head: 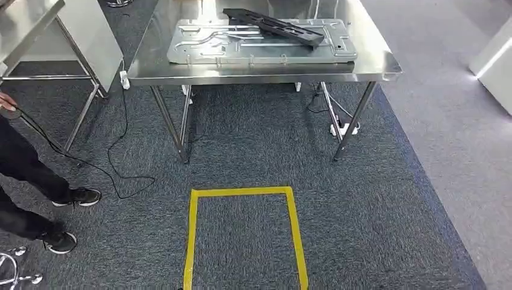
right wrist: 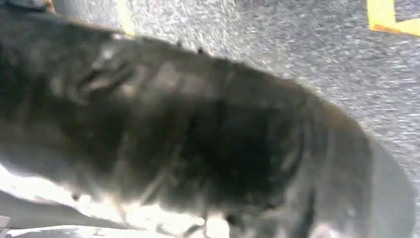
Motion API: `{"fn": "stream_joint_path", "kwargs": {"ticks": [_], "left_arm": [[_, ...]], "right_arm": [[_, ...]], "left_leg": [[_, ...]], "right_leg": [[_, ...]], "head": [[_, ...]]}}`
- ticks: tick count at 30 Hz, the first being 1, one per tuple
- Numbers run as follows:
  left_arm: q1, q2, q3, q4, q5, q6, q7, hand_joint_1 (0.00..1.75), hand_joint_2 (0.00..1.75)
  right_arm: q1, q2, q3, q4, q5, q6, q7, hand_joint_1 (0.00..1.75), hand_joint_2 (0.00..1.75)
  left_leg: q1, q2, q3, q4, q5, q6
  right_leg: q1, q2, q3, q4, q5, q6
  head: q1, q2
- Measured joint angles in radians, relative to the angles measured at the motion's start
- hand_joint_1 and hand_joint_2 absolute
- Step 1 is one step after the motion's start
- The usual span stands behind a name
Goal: Take the parts from the cabinet and place them on the table.
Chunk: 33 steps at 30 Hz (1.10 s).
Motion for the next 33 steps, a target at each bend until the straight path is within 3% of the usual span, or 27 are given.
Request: {"fn": "stream_joint_path", "kwargs": {"ticks": [1, 3, 4, 5, 8, 9, 10, 11, 13, 14, 15, 16, 18, 19, 20, 23, 24, 25, 26, 28, 29, 30, 31, 33], "left_arm": [[0.0, 0.0, 0.0, 0.0, 0.0, 0.0, 0.0, 0.0, 0.0], [0.0, 0.0, 0.001, 0.0, 0.0, 0.0, 0.0, 0.0, 0.0], [-0.001, 0.0, 0.001, 0.0, 0.001, 0.0, 0.0, 0.0, 0.0], [-0.001, 0.0, 0.002, 0.0, 0.003, 0.0, -0.001, 0.0, 0.0], [-0.002, 0.0, 0.006, 0.0, 0.003, 0.001, -0.002, 0.0, 0.0], [-0.001, 0.0, 0.008, 0.0, 0.003, 0.001, -0.002, 0.0, 0.0], [0.0, 0.0, 0.01, 0.0, 0.003, 0.001, -0.003, 0.0, 0.0], [0.001, 0.0, 0.01, 0.0, 0.003, 0.002, -0.005, 0.0, 0.0], [0.002, -0.001, 0.01, 0.0, 0.003, 0.003, -0.005, 0.0, 0.0], [0.003, -0.001, 0.01, 0.0, 0.003, 0.003, -0.005, 0.0, 0.0], [0.004, -0.001, 0.01, 0.0, 0.003, 0.003, -0.005, 0.0, 0.0], [0.004, -0.001, 0.01, 0.0, 0.003, 0.003, -0.005, 0.0, 0.0], [0.004, -0.001, 0.011, 0.0, 0.003, 0.003, -0.005, 0.0, 0.0], [0.002, 0.0, 0.011, 0.0, 0.003, 0.003, -0.005, 0.0, 0.0], [0.001, 0.0, 0.011, 0.0, 0.003, 0.004, -0.005, 0.0, 0.0], [0.002, -0.001, 0.011, 0.0, 0.007, 0.004, -0.005, 0.0, 0.0], [0.003, -0.001, 0.011, 0.0, 0.008, 0.004, -0.005, 0.0, 0.0], [0.003, -0.002, 0.011, 0.0, 0.009, 0.004, -0.005, 0.0, 0.0], [0.002, -0.003, 0.011, 0.0, 0.01, 0.004, -0.005, 0.0, 0.0], [0.003, -0.003, 0.011, 0.0, 0.01, 0.005, -0.005, 0.0, 0.0], [0.005, -0.003, 0.011, 0.0, 0.01, 0.005, -0.005, 0.0, 0.0], [0.006, -0.003, 0.011, 0.0, 0.011, 0.005, -0.005, 0.0, 0.0], [0.006, -0.003, 0.012, 0.0, 0.012, 0.005, -0.004, 0.0, 0.0], [0.005, -0.005, 0.012, 0.0, 0.012, 0.005, -0.004, 0.0, 0.0]], "right_arm": [[0.0, 0.0, -0.001, 0.0, -0.005, 0.007, -0.005, 0.0, 0.0], [-0.001, 0.0, -0.011, 0.0, -0.017, 0.022, -0.019, 0.0, 0.0], [-0.003, 0.0, -0.016, 0.0, -0.024, 0.029, -0.025, 0.0, 0.0], [-0.003, 0.001, -0.019, 0.0, -0.029, 0.034, -0.03, 0.0, 0.0], [-0.004, 0.003, -0.032, 0.0, -0.032, 0.039, -0.033, 0.0, 0.0], [-0.004, 0.003, -0.037, 0.0, -0.032, 0.04, -0.033, 0.0, 0.0], [-0.005, 0.004, -0.039, 0.0, -0.032, 0.043, -0.033, 0.0, 0.0], [-0.006, 0.004, -0.04, 0.0, -0.032, 0.045, -0.032, 0.0, 0.0], [-0.004, 0.004, -0.041, 0.0, -0.032, 0.05, -0.029, 0.0, 0.0], [-0.004, 0.004, -0.042, 0.0, -0.032, 0.053, -0.028, 0.0, 0.0], [-0.004, 0.005, -0.044, 0.0, -0.031, 0.053, -0.028, 0.0, 0.0], [-0.004, 0.005, -0.046, 0.0, -0.031, 0.056, -0.028, 0.0, 0.0], [-0.003, 0.006, -0.047, 0.0, -0.031, 0.056, -0.027, 0.0, 0.0], [-0.004, 0.009, -0.047, 0.0, -0.031, 0.056, -0.027, 0.0, 0.0], [-0.004, 0.011, -0.048, 0.0, -0.031, 0.058, -0.027, 0.0, 0.0], [-0.005, 0.014, -0.048, 0.001, -0.027, 0.061, -0.022, 0.0, 0.0], [-0.005, 0.014, -0.048, 0.001, -0.025, 0.061, -0.019, 0.0, 0.0], [-0.004, 0.014, -0.048, 0.001, -0.023, 0.061, -0.016, 0.0, 0.0], [-0.004, 0.014, -0.049, 0.001, -0.022, 0.061, -0.015, 0.0, 0.0], [-0.002, 0.015, -0.049, 0.002, -0.014, 0.061, -0.006, 0.0, 0.0], [0.0, 0.016, -0.049, 0.002, -0.008, 0.061, -0.005, 0.0, 0.0], [0.001, 0.018, -0.049, 0.003, -0.005, 0.061, -0.002, 0.0, 0.0], [0.002, 0.018, -0.048, 0.003, -0.001, 0.061, 0.003, 0.0, 0.0], [0.004, 0.019, -0.048, 0.004, 0.01, 0.061, 0.013, 0.0, 0.0]], "left_leg": [[0.001, 0.0, -0.014, 0.007, 0.005, -0.003], [0.006, 0.0, -0.04, 0.029, 0.01, -0.01], [0.004, 0.0, -0.051, 0.043, 0.011, -0.014], [0.002, -0.002, -0.064, 0.055, 0.012, -0.021], [0.0, -0.002, -0.071, 0.055, 0.028, -0.042], [0.003, -0.002, -0.077, 0.059, 0.027, -0.048], [0.007, -0.006, -0.089, 0.08, -0.001, -0.053], [0.007, -0.008, -0.109, 0.132, -0.053, -0.057], [0.011, -0.008, -0.158, 0.277, -0.146, -0.064], [0.011, -0.008, -0.175, 0.339, -0.168, -0.066], [0.011, -0.008, -0.17, 0.358, -0.161, -0.065], [0.011, -0.008, -0.142, 0.327, -0.136, -0.063], [0.011, -0.009, -0.028, 0.155, -0.066, -0.055], [0.011, -0.01, 0.034, 0.056, -0.049, -0.047], [0.004, -0.011, 0.058, 0.019, -0.064, -0.044], [0.0, -0.011, 0.039, 0.02, -0.056, -0.036], [0.006, -0.01, 0.039, 0.008, -0.048, -0.025], [0.011, -0.002, 0.041, 0.001, -0.037, -0.018], [0.011, -0.002, 0.036, 0.0, -0.033, -0.008], [0.007, 0.007, 0.026, 0.002, -0.028, -0.002], [0.005, 0.012, 0.022, 0.004, -0.026, -0.001], [0.004, 0.017, 0.02, 0.007, -0.026, -0.001], [0.003, 0.023, 0.018, 0.011, -0.027, -0.002], [0.004, 0.033, 0.019, 0.021, -0.034, -0.007]], "right_leg": [[-0.004, 0.0, 0.029, -0.03, 0.033, 0.003], [-0.011, -0.001, 0.145, -0.192, 0.095, 0.008], [-0.014, 0.0, 0.198, -0.281, 0.079, 0.009], [-0.002, 0.004, 0.211, -0.31, 0.068, 0.0], [-0.001, 0.004, 0.191, -0.305, 0.075, -0.021], [-0.006, 0.001, 0.182, -0.313, 0.085, -0.039], [-0.006, -0.002, 0.175, -0.313, 0.09, -0.048], [-0.006, -0.003, 0.166, -0.313, 0.097, -0.057], [-0.002, -0.004, 0.147, -0.313, 0.11, -0.06], [0.0, -0.004, 0.138, -0.312, 0.117, -0.06], [0.001, -0.004, 0.13, -0.312, 0.123, -0.059], [0.002, -0.004, 0.125, -0.31, 0.128, -0.058], [0.002, -0.003, 0.12, -0.307, 0.133, -0.052], [0.002, -0.003, 0.12, -0.305, 0.135, -0.049], [0.006, -0.002, 0.115, -0.302, 0.139, -0.043], [0.004, -0.002, 0.115, -0.307, 0.151, -0.025], [0.009, -0.001, 0.116, -0.309, 0.154, -0.016], [0.004, 0.001, 0.11, -0.295, 0.141, -0.015], [0.005, 0.001, 0.09, -0.257, 0.104, -0.013], [0.004, 0.002, 0.021, -0.097, 0.015, -0.008], [0.004, 0.002, -0.009, -0.03, -0.008, -0.005], [0.003, 0.002, -0.02, 0.002, -0.009, -0.003], [0.003, 0.001, -0.01, -0.015, 0.012, -0.003], [0.003, -0.006, 0.071, -0.165, 0.097, -0.006]], "head": [[0.0, 0.0], [0.0, 0.0], [0.0, 0.0], [0.0, 0.0], [-0.001, 0.0], [-0.001, 0.0], [-0.002, 0.0], [-0.002, 0.0], [-0.002, 0.0], [-0.002, 0.0], [-0.002, 0.0], [-0.002, 0.0], [-0.002, 0.0], [-0.002, 0.0], [-0.002, 0.0], [-0.001, 0.0], [-0.001, 0.0], [-0.001, 0.0], [0.0, 0.0], [0.001, 0.0], [0.001, 0.0], [0.0, 0.0], [0.001, 0.0], [0.001, 0.0]]}}
